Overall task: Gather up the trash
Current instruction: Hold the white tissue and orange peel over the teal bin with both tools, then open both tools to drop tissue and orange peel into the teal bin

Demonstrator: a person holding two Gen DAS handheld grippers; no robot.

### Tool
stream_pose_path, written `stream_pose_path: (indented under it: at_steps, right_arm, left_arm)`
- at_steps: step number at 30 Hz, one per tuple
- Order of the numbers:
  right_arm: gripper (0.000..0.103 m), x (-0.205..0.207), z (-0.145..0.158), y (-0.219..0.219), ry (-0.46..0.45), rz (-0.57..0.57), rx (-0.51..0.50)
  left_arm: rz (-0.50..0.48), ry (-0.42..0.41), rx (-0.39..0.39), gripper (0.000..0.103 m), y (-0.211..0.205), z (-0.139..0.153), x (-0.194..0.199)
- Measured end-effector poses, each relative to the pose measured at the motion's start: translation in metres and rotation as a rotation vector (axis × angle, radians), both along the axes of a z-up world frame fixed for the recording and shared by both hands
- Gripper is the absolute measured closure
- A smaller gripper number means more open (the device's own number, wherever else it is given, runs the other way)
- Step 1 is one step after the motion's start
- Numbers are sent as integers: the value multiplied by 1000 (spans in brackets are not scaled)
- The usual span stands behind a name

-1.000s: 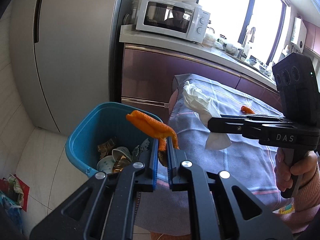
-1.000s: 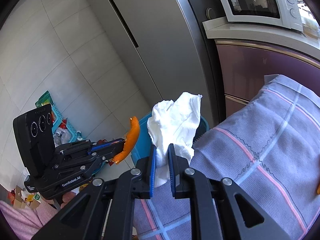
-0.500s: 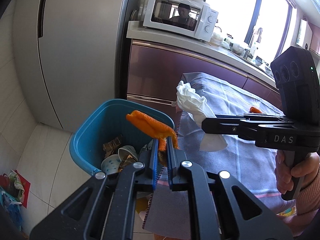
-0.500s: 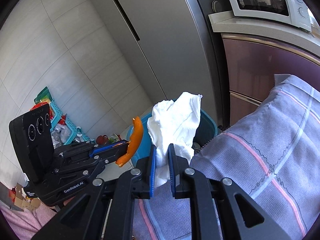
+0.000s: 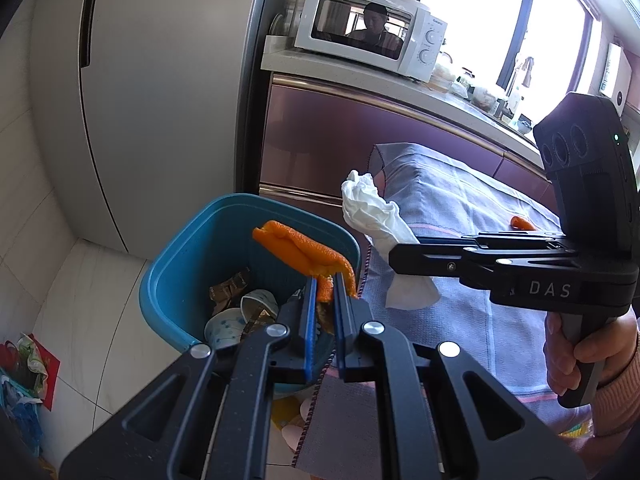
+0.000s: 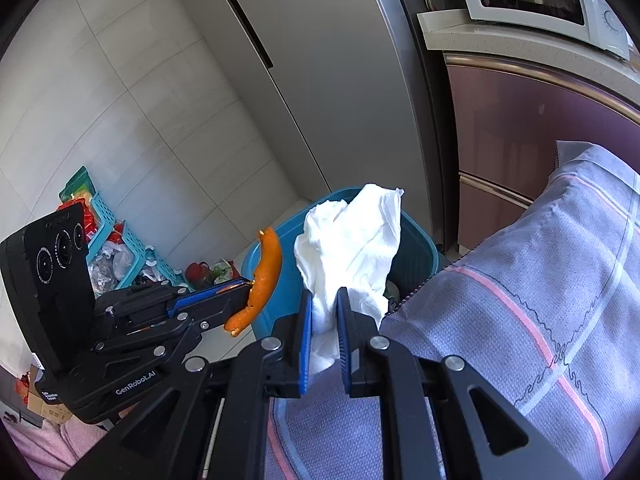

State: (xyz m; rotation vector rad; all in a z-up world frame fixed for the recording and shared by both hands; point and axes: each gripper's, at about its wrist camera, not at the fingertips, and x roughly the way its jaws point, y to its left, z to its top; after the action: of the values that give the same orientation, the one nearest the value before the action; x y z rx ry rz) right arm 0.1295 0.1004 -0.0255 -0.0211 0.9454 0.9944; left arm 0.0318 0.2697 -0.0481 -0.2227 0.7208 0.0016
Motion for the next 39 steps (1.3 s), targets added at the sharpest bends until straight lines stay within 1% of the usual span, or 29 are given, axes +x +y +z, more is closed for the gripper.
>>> stream_pose_path:
  at_steps: [15, 26, 39]
  right_arm:
    - [92, 6, -13, 21, 16, -2, -57]
    - [92, 10, -16, 35, 20, 1, -90]
    - [88, 21, -28, 60, 28, -2, -170]
  left_arm:
    - [22, 37, -13, 95, 7, -17, 15]
    - [41, 57, -24, 95, 13, -26, 24]
    - [63, 96, -57, 95, 26, -44, 37]
